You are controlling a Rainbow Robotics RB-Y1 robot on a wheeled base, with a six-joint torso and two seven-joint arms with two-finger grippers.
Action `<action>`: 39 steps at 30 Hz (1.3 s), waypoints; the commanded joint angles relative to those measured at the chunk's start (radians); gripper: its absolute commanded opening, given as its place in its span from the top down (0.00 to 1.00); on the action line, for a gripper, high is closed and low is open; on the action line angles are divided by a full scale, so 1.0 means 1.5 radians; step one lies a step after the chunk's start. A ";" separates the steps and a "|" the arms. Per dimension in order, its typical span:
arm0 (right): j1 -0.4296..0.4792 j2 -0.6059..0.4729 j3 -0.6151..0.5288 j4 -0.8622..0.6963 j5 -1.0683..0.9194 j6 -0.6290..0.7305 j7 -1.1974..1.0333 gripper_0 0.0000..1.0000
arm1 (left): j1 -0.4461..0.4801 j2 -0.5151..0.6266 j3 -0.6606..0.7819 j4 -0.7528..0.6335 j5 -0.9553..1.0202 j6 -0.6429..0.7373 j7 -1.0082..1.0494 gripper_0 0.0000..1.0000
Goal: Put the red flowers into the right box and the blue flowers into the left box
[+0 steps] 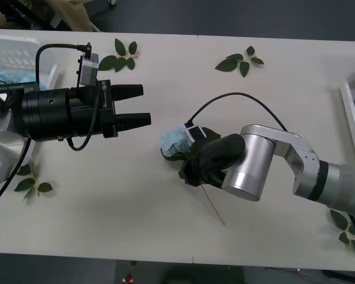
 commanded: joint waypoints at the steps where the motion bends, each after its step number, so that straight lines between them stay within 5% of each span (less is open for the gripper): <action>1: -0.016 0.006 0.008 0.009 0.003 -0.020 -0.015 0.22 | 0.004 0.009 -0.005 -0.020 0.003 0.003 -0.018 0.09; 9: -0.018 0.020 0.019 0.038 0.011 -0.040 -0.015 0.23 | 0.004 0.009 -0.005 -0.020 0.003 0.003 -0.018 0.09; 12: -0.018 0.020 0.019 0.038 0.012 -0.040 -0.014 0.44 | 0.004 0.009 -0.005 -0.020 0.003 0.003 -0.018 0.09; 16: -0.018 0.020 0.019 0.038 0.012 -0.040 -0.015 0.89 | 0.004 0.009 -0.005 -0.020 0.003 0.003 -0.018 0.09; 18: -0.019 0.019 0.019 0.038 0.012 -0.040 -0.015 1.00 | 0.004 0.009 -0.005 -0.020 0.003 0.003 -0.018 0.09; 30: -0.027 -0.011 0.008 0.011 0.012 -0.040 -0.014 1.00 | 0.004 0.009 -0.005 -0.020 0.003 0.003 -0.018 0.09; 39: -0.022 -0.158 -0.018 -0.099 -0.046 -0.148 -0.014 1.00 | 0.004 0.009 -0.005 -0.020 0.003 0.003 -0.018 0.10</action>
